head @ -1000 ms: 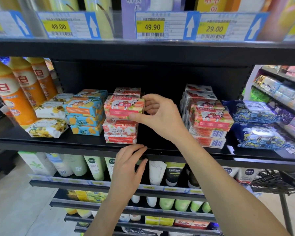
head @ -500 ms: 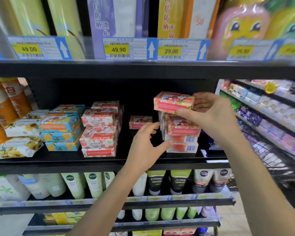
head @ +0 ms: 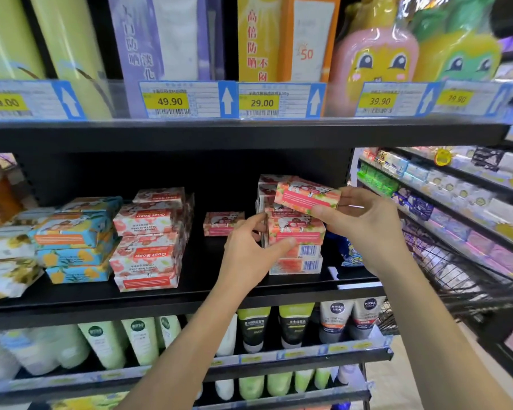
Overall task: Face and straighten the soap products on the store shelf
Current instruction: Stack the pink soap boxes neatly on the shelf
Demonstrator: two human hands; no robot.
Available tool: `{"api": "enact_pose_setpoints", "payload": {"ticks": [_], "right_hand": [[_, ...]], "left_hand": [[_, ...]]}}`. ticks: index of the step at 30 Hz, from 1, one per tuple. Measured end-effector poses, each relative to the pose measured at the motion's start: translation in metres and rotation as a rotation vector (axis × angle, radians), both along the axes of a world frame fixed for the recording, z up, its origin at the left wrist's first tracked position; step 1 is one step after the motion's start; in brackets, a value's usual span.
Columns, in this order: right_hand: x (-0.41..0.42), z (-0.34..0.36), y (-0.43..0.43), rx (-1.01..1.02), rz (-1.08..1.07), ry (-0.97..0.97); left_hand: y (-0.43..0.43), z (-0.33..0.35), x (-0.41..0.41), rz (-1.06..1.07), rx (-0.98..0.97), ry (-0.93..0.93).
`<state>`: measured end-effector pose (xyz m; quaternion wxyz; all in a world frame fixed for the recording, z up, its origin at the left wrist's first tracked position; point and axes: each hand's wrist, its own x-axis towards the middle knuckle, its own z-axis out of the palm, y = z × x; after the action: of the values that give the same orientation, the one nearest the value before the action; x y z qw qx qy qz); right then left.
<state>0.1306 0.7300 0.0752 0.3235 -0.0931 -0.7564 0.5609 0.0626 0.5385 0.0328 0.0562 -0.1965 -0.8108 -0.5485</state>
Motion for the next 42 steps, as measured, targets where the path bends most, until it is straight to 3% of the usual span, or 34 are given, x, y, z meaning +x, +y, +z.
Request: {"api": "enact_pose_setpoints", "payload": {"ticks": [28, 42], "right_hand": [[0.008, 0.001, -0.025, 0.12, 0.179, 0.021], [-0.021, 0.006, -0.09, 0.45, 0.118, -0.034]], "left_hand": [[-0.035, -0.003, -0.004, -0.083, 0.097, -0.01], [-0.142, -0.014, 0.042, 0.12, 0.047, -0.046]]}}
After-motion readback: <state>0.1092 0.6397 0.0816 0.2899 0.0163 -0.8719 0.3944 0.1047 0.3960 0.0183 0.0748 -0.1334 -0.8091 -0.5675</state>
